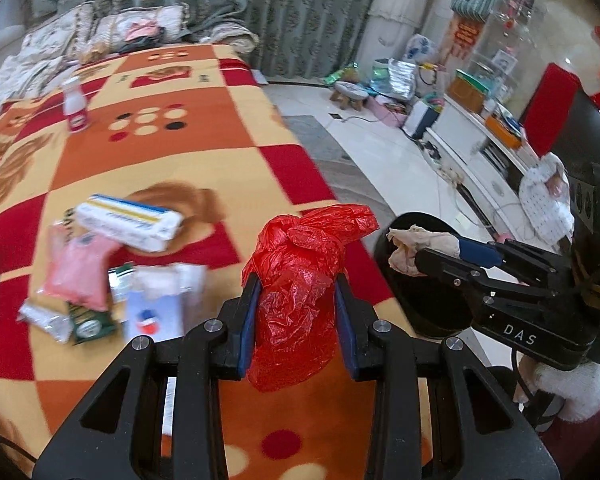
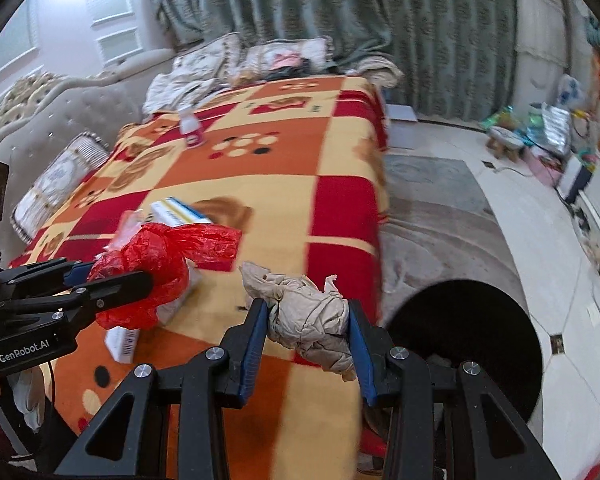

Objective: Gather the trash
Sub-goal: 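Carry red bag and beige paper over the black bin and open both tools, then move both open tools back toward the white medicine box on the blanket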

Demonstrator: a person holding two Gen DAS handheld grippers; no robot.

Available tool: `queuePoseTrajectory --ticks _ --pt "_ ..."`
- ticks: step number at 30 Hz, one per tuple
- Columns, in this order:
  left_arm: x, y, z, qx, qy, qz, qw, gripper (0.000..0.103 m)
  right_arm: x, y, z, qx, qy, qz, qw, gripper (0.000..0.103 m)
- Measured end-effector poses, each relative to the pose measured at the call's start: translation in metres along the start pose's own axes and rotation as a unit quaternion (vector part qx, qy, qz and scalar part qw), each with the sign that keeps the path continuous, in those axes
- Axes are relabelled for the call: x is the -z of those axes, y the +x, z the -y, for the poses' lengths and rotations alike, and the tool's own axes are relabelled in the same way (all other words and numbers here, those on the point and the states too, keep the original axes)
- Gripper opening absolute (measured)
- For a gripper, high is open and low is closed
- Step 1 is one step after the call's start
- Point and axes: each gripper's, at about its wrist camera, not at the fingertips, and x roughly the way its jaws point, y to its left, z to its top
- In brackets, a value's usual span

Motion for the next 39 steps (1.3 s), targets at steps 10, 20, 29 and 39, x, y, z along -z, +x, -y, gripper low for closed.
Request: queuePoseTrajectory --ticks 10,20,29,39 --pt "-0.018 0.046 0.056 0.037 0.026 -0.026 0.9986 0.032 0.018 -0.007 0.063 0.032 0.055 -0.004 0.998 0.038" --pt "-0.023 0.079 0.091 0.071 0.025 -0.051 0.9959 0.033 0.032 -0.01 0.115 0.058 0.102 -0.009 0.993 0.038" --pt "-0.029 0.091 0.095 0.1 0.008 -0.054 0.9935 0.057 0.036 -0.007 0.135 0.074 0.129 -0.011 0.989 0.048" --pt "-0.023 0.08 0.085 0.089 0.005 -0.052 0.9946 0.061 0.036 -0.003 0.138 0.077 0.141 -0.014 0.987 0.057"
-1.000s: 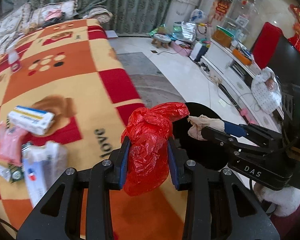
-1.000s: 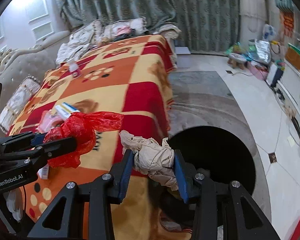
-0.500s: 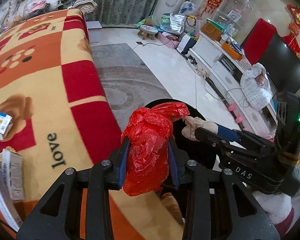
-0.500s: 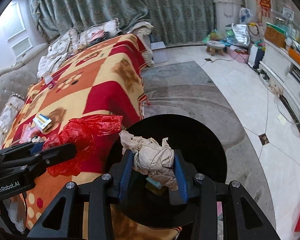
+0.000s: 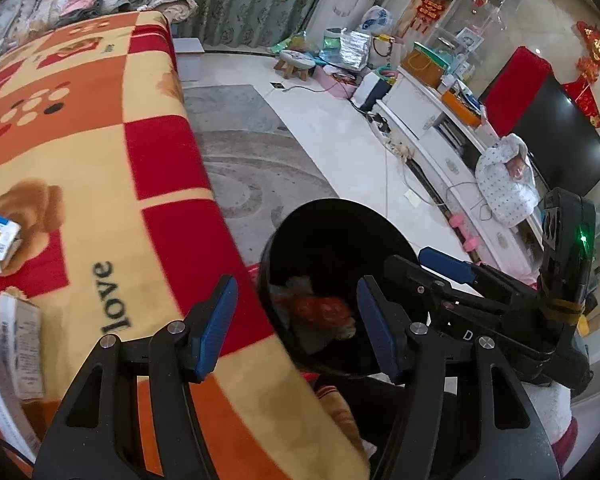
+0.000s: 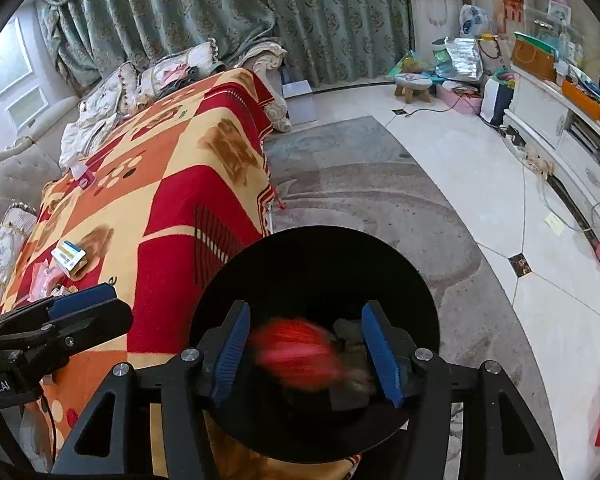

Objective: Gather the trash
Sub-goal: 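Move both open tools back toward the white medicine box on the blanket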

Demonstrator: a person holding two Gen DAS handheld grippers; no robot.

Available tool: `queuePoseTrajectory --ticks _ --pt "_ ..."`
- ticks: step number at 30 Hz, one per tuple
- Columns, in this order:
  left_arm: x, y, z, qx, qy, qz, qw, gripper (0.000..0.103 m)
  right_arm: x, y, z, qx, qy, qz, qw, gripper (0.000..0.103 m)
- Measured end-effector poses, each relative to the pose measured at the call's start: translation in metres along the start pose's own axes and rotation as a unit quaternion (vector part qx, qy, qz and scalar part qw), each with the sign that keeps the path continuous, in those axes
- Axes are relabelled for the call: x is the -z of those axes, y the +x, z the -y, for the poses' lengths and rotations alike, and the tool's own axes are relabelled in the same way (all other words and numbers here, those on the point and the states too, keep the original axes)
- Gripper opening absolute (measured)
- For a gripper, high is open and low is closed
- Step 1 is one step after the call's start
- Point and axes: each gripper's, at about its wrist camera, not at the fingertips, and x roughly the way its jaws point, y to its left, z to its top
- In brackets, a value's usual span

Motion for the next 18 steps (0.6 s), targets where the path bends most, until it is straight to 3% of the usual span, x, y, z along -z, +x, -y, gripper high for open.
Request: queuePoseTrajectory --ticks 18 --pt "0.029 -0.057 -0.05 -0.092 -0.018 0.031 0.9951 0.061 0.003 0.0 -0.073 -0.046 -0.056 -0.003 0.997 0.066"
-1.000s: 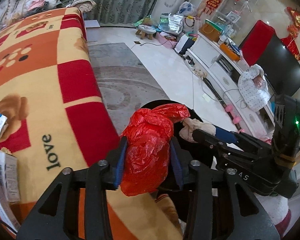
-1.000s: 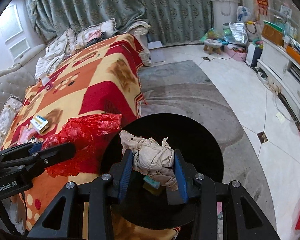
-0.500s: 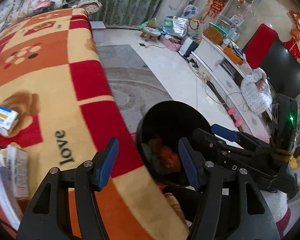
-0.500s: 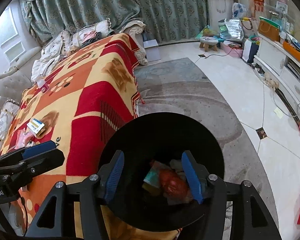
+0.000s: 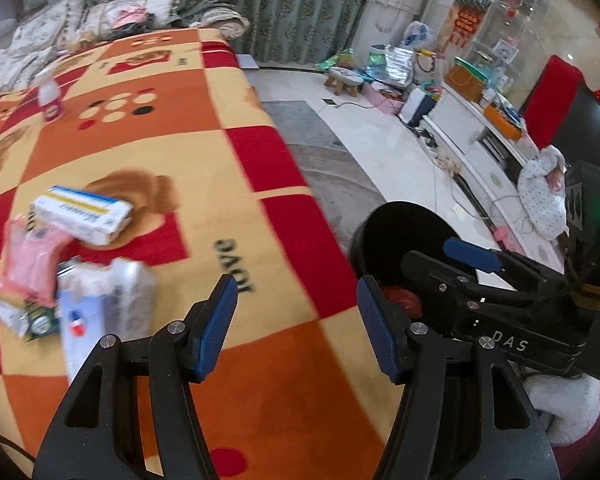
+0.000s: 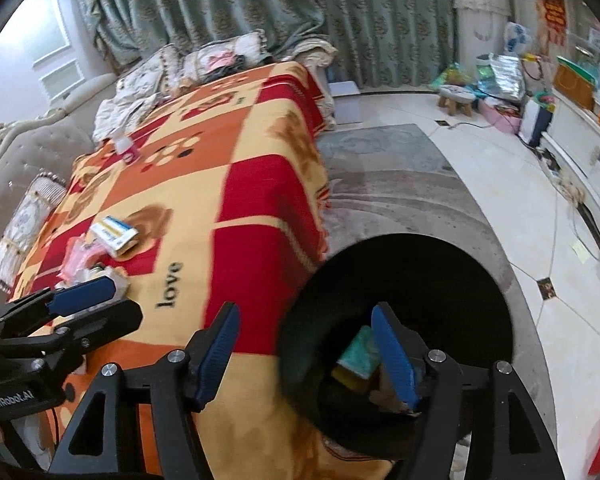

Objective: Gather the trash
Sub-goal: 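Move both open tools back toward the white medicine box on the blanket, then grasp the white snack wrapper with the left tool while the right grasps the pink wrapper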

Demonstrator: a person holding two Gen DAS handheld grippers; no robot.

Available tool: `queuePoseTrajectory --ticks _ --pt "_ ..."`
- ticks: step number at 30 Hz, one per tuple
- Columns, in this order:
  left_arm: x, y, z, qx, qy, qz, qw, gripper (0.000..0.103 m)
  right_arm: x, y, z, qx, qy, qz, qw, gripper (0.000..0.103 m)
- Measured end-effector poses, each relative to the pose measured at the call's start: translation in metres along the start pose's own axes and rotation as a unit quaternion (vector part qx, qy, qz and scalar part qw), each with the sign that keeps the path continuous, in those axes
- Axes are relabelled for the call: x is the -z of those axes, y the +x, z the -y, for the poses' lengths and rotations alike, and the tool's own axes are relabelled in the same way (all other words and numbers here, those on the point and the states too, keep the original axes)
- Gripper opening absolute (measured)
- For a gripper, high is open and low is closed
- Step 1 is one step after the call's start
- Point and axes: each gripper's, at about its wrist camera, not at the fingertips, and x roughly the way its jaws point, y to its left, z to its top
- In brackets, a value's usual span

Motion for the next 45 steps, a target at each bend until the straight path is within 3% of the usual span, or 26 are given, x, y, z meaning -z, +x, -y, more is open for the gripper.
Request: queuePoseTrajectory --ticks 12,24,30,36,41,45 --pt "0.029 -0.045 -0.097 -0.073 -0.055 0.009 0.9957 0.061 -0.007 0.019 -0.093 -0.063 -0.066 -0.013 0.996 0.068" --pt "0.067 -0.074 -0.221 -0.152 -0.159 0.006 0.9754 0.061 -0.021 0.042 -0.182 -0.116 -0.13 -0.029 0.984 0.07" --pt "0.076 -0.078 -0.258 -0.162 -0.203 0.005 0.9656 0.061 -0.034 0.06 -0.226 -0.139 -0.152 -0.043 0.978 0.072" --pt "0.085 -0.084 -0.275 -0.162 -0.216 0.002 0.963 0.061 -0.051 0.088 -0.274 -0.155 -0.167 -0.069 0.971 0.077" --pt "0.086 -0.084 -0.283 -0.145 -0.237 0.006 0.9607 0.061 -0.06 0.138 -0.309 -0.144 -0.169 -0.125 0.967 0.08" --pt "0.082 -0.081 -0.285 -0.125 -0.252 0.011 0.9595 0.061 -0.062 0.176 -0.312 -0.133 -0.132 -0.161 0.969 0.08"
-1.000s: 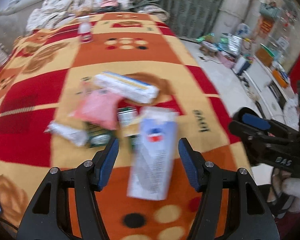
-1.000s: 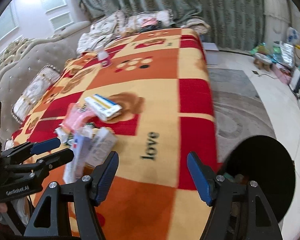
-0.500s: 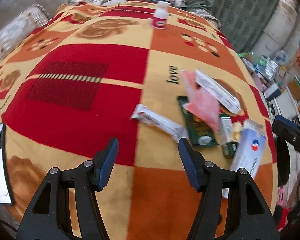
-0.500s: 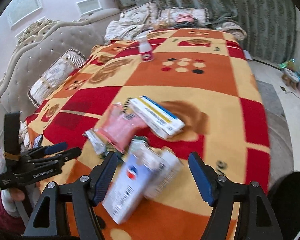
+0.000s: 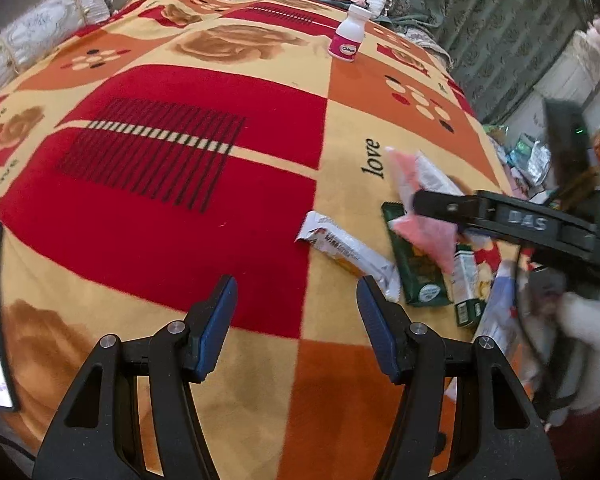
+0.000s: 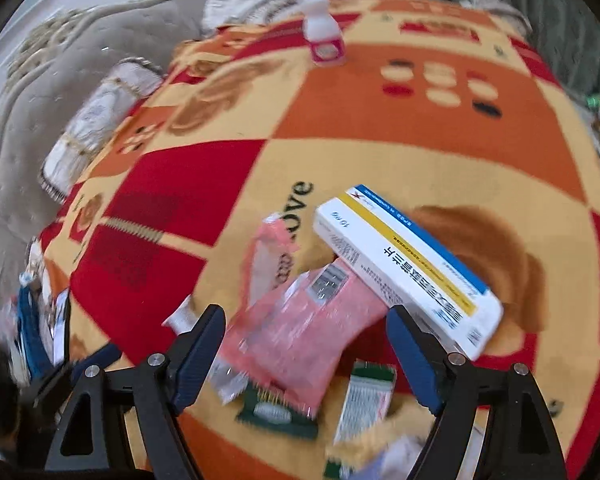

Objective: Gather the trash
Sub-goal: 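Grasp the white snack wrapper with the left tool while the right grasps the pink wrapper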

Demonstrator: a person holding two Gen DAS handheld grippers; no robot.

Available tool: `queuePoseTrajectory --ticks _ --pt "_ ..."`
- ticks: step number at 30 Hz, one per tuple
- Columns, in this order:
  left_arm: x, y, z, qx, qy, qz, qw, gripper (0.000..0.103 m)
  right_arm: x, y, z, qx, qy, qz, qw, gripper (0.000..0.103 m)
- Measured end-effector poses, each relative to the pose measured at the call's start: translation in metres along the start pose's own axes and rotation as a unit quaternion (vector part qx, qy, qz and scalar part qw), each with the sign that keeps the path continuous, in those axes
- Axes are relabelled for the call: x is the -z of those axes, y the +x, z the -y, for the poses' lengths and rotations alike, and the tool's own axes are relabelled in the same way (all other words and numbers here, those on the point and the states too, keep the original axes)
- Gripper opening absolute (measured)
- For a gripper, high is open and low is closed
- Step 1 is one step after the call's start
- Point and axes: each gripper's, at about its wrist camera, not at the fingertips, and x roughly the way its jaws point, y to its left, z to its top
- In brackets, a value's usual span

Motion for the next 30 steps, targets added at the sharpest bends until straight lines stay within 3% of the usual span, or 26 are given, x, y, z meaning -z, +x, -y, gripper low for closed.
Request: queuePoseTrajectory --ticks 3,5,8,15,18,21,30 --pt "-0.003 0.006 0.005 0.008 -0.006 -0.004 0.9999 0.061 -0.001 0.013 0.005 -0.034 0.022 -0.011 0.999 0.08" --pt "-0.006 0.012 0.009 0.011 -0.006 -0.008 0.9999 0.061 0.001 0.013 0.004 -0.047 0.017 -0.004 0.999 0.045" --pt "-0.009 0.021 0.017 0.015 -0.004 -0.009 0.9998 0.061 0.002 0.003 0.0 -0.052 -0.004 0.018 0.998 0.037" --pt "-0.023 0.048 0.031 0.024 -0.014 -0.016 0.9995 0.058 0.014 -0.053 -0.006 -0.06 -0.05 0.082 0.994 0.034" --pt "-0.025 0.055 0.041 0.01 0.011 -0.009 0.9998 0.027 0.022 -0.068 -0.001 -0.056 -0.055 0.093 0.993 0.034" --pt "-0.026 0.057 0.043 0.017 0.021 -0.013 0.9995 0.02 0.033 -0.084 0.013 -0.052 -0.047 0.105 0.992 0.034" --pt "-0.02 0.012 0.06 0.031 0.067 0.005 0.9972 0.016 0.06 -0.108 0.04 -0.044 -0.028 0.123 0.991 0.034"
